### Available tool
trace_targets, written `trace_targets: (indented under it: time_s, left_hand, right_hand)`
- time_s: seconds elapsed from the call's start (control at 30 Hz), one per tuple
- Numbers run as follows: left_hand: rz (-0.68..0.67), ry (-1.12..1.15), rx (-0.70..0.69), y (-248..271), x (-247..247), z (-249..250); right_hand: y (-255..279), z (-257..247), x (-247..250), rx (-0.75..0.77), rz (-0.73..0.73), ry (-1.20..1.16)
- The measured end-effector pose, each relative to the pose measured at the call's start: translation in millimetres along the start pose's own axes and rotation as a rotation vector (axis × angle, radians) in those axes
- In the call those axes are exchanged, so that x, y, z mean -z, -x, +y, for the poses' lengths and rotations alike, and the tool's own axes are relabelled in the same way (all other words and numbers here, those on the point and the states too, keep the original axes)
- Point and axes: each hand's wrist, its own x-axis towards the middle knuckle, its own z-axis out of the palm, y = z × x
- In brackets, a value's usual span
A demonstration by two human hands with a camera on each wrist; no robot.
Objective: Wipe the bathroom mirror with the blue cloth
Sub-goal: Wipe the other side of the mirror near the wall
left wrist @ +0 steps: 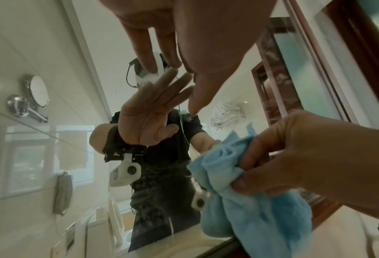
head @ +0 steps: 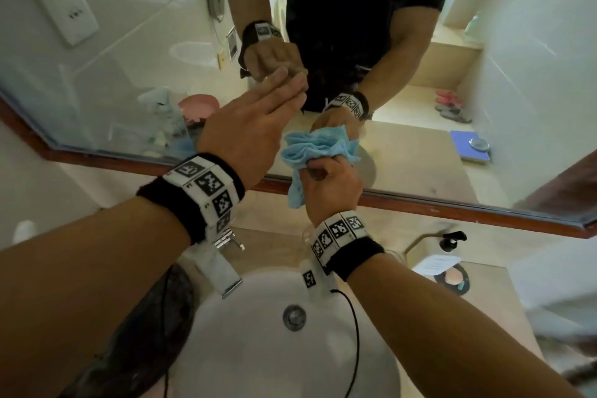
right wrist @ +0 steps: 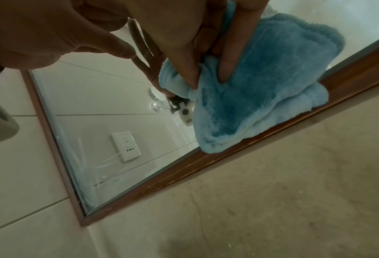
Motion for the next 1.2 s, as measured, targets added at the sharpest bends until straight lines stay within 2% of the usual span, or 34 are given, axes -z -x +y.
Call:
trace_targets:
  time_s: [0.13,0.2,0.27,0.4,0.47,0.57,0.77,0.93,1.07,1.2]
  left_hand:
    - [0.024,0.000,-0.004,15.5,-4.8,-2.7]
    - [0.053,0.017,0.047,22.2,-5.8,3.6]
    - [0.007,0.071,0.113,26.2,-9.5,11.6]
    - [-0.121,0.179,0.131,24.5,-24.1,24.2]
    - [-0.105,0.209,0.125,20.5,-26.1,30.2]
    - [-0.076,0.224,0.136,16.0,-28.5,35.3]
    - [-0.065,0.128,0.195,12.7,-37.8,51.1]
    - [-0.033,-0.027,0.223,9.1,-51.3,53.9]
    - [-0.006,-0.110,0.208,5.8,-54.7,57.5]
    - [-0.007,-0.145,0.198,3.1,-55.4,57.1]
  right_hand:
    - [1.5,-6.5,-8.6,-0.022,-0.019,-0.016]
    - [1.6,-8.7,-5.5,-0.007,-0.021,-0.026]
    - [2.6,-10.7,-1.7,0.022,-0.009,-0.041]
    - [1.6,-21.9,6.7,0.110,0.006,-0.168]
    - [-3.7,-28.6,11.2,0.143,0.001,-0.199]
    - [-7.3,-32.1,17.1,0.115,-0.040,-0.214]
    - [-10.3,-24.9,27.5,0.100,-0.151,-0.194]
    - [-21.6,-28.4,56.8,0.282,-0.055,-0.047]
    - [-39.7,-44.5,80.2,0.500,0.108,0.238]
    - [-67.0,-61.5,89.6,0.639,0.180,0.388]
